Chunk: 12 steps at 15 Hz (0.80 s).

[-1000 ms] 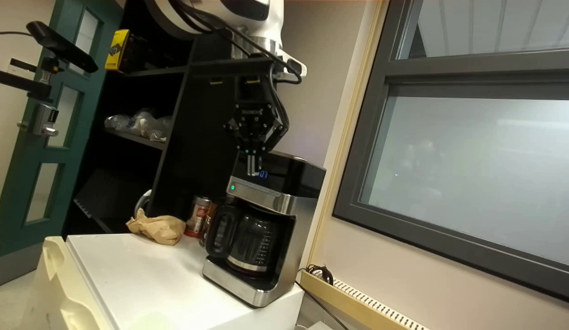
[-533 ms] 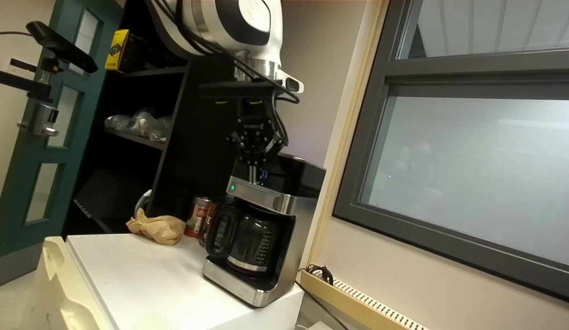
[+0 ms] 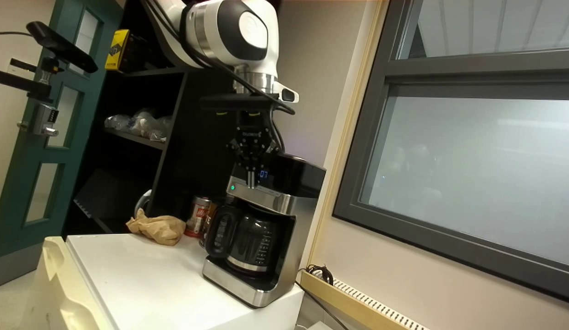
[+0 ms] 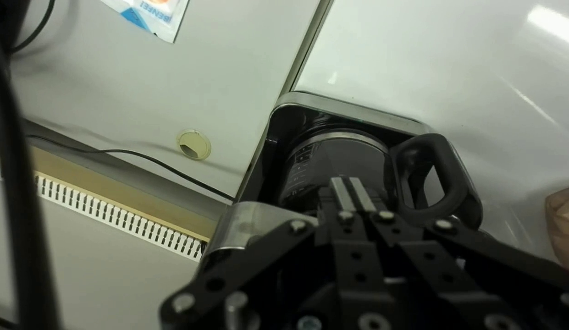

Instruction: Press a button on the coffeemaker.

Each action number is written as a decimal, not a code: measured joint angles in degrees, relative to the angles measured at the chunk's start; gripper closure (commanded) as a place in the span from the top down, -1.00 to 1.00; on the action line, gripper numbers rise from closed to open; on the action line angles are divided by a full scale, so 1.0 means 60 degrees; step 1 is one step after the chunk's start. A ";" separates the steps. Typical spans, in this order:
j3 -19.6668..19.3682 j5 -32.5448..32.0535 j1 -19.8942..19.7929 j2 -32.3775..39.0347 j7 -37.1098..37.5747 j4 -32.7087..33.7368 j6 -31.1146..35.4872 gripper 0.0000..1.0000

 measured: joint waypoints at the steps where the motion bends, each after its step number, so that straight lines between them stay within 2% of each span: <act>1: 0.0000 0.0000 0.0022 0.0087 0.0012 0.0108 -0.0021 -0.99; 12: -0.0001 0.0000 0.0191 0.1017 0.0147 0.1567 -0.0612 -0.99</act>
